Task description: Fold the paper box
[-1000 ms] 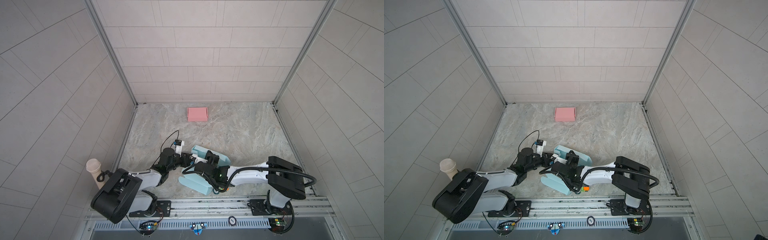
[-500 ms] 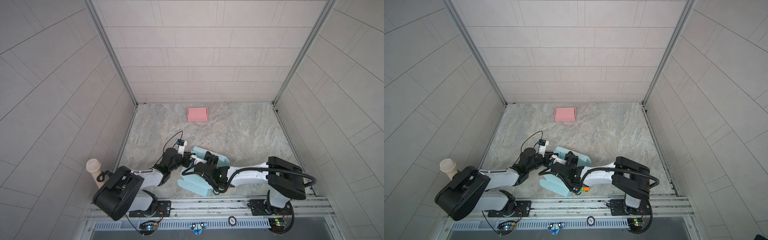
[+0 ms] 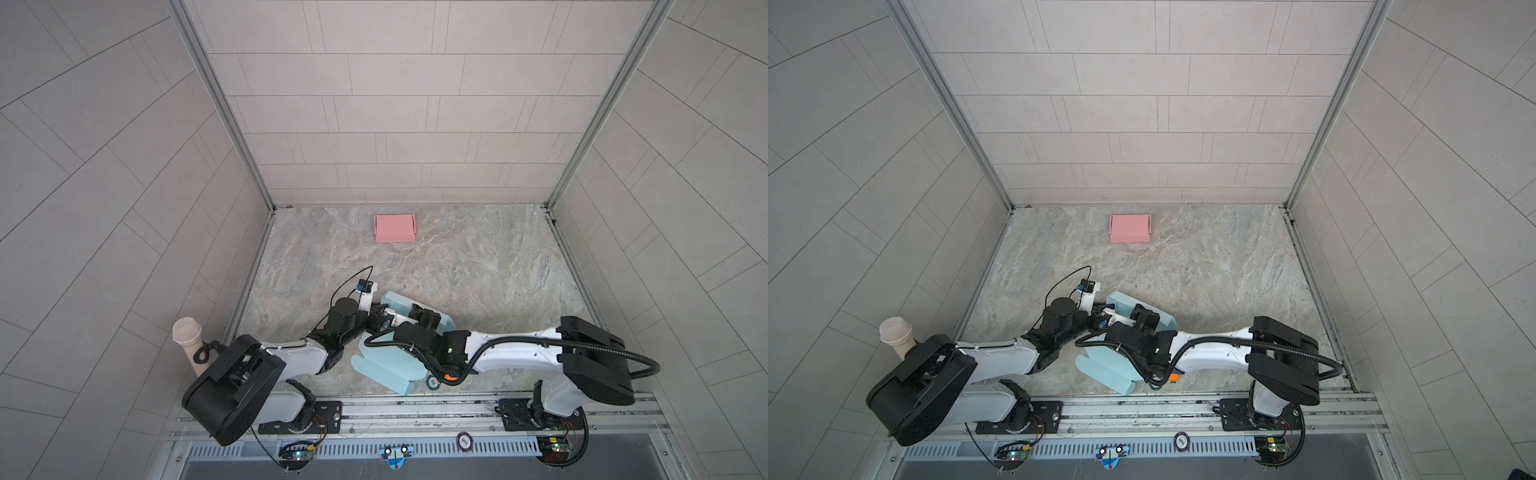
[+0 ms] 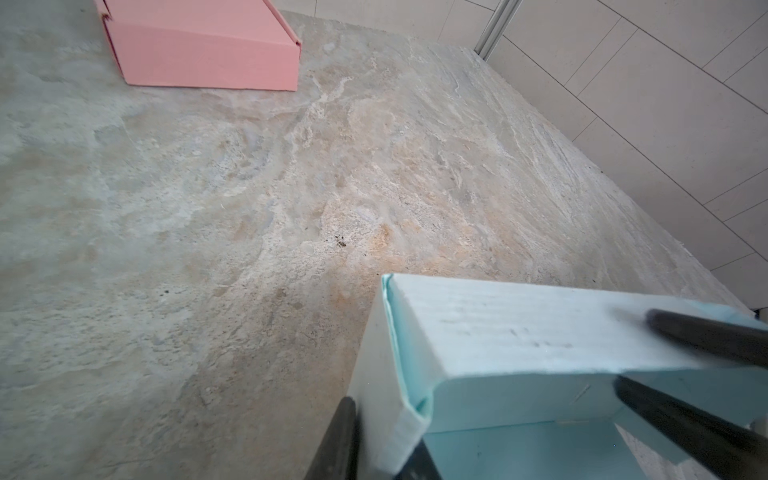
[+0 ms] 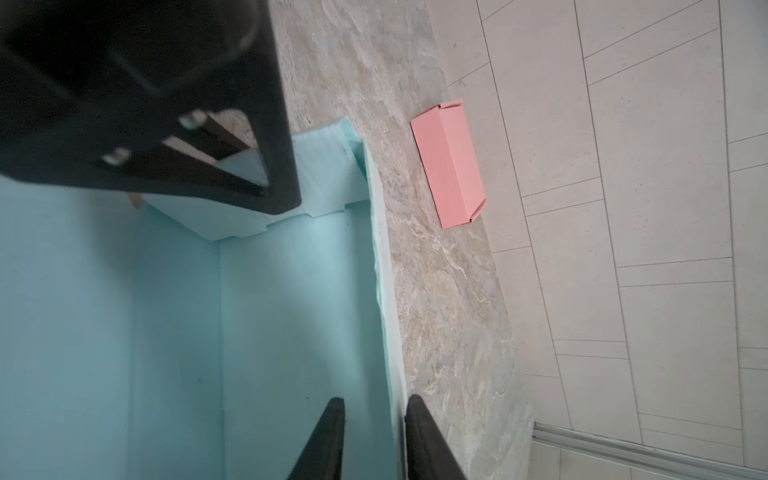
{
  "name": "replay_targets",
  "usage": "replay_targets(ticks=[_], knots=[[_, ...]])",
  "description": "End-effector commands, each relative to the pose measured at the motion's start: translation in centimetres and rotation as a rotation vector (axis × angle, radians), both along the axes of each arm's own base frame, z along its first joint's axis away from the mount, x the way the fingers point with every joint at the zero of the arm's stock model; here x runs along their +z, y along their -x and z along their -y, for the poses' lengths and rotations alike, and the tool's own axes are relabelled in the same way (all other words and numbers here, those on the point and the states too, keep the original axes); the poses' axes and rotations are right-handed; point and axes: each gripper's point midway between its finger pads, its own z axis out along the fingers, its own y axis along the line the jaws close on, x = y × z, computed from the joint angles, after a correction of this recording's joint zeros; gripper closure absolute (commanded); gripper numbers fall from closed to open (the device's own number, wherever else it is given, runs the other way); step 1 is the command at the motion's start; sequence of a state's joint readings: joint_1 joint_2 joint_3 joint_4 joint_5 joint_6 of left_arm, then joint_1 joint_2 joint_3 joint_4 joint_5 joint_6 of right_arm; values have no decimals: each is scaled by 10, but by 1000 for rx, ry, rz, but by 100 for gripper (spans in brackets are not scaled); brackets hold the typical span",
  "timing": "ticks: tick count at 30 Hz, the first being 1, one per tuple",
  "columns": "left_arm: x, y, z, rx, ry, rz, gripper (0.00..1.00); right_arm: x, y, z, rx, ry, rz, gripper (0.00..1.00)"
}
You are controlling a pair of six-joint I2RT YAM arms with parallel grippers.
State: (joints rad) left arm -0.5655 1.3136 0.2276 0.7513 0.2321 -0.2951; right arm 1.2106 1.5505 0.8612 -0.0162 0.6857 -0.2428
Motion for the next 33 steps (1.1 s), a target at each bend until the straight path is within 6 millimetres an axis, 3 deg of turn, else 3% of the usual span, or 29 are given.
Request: replay_targets(ticks=[1, 8, 10, 13, 15, 18, 23, 28, 33], knots=[[9, -2, -2, 13, -4, 56, 83, 8, 16, -1, 13, -162, -105, 60], [11, -2, 0, 13, -38, 79, 83, 46, 25, -3, 86, -538, -332, 50], [13, -2, 2, 9, -49, 90, 83, 61, 16, -2, 83, -674, -396, 50], [14, -2, 5, 6, -55, 96, 83, 70, -16, 9, -24, -804, -472, 50], [14, -3, 7, 5, -57, 98, 83, 62, -37, 14, -108, -837, -543, 53], [17, -5, 11, 0, -65, 109, 82, 41, -48, 6, -156, -835, -638, 54], [17, -8, 15, -3, -89, 118, 82, 12, -46, -17, -154, -857, -771, 55], [13, -10, 15, -1, -97, 118, 82, -13, -44, -27, -172, -864, -853, 57], [3, -13, 13, 14, -120, 109, 81, -26, -39, -36, -166, -891, -921, 58]])
